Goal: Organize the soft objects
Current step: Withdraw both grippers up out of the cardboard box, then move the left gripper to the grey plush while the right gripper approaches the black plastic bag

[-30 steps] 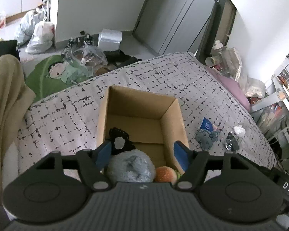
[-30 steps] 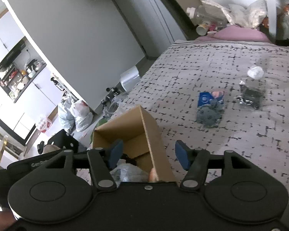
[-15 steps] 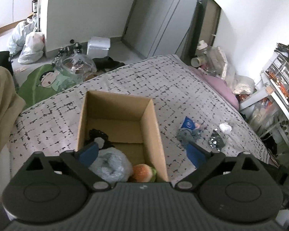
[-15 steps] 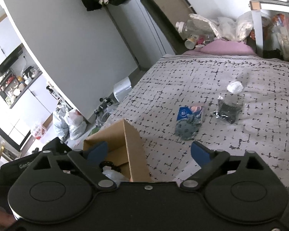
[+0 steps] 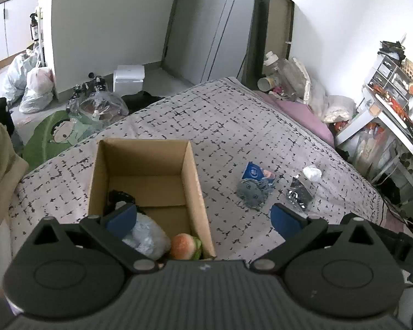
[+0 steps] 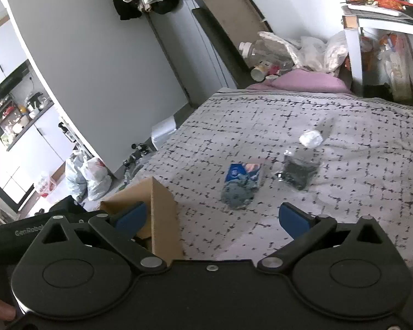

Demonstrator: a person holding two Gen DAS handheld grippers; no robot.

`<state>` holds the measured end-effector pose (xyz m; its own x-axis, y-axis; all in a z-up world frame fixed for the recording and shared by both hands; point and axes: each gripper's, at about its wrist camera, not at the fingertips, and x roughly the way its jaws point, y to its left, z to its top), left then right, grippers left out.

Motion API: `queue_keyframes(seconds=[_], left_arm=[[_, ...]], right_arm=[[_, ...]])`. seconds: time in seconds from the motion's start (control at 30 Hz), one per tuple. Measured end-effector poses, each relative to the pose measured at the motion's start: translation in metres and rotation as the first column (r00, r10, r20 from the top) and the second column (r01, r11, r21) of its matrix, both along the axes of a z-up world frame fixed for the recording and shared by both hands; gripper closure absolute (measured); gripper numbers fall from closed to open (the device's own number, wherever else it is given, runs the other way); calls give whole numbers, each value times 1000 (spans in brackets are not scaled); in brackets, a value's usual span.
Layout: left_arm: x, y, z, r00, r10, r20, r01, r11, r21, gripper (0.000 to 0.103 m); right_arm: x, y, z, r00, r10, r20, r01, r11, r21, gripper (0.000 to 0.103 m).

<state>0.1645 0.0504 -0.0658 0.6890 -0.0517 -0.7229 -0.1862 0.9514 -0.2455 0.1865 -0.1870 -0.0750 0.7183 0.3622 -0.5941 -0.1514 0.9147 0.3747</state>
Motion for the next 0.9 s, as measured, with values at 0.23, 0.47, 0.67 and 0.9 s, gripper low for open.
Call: queue_keyframes(seconds=[0.23,0.47,0.67,0.9], left_arm=[[7,-20,1,1000,-30,9,29,999,19,0],[14,-39,-3,998,-57,4,57,998,39,0],[20,-53,-6,997,-81,-10,82,995,62,0],[30,-63,-10,996,-87,-27,88,994,63,0]], right_arm=[[2,-20,-2,1000,-7,10,7,1000,-1,0],[7,-42,-9,999,-34,-2,34,999,3,0],[14,-54,-17,999,-25,-24,26,998,49,0],[27,-61,-21,999,-32,-27,33,999,43,0]])
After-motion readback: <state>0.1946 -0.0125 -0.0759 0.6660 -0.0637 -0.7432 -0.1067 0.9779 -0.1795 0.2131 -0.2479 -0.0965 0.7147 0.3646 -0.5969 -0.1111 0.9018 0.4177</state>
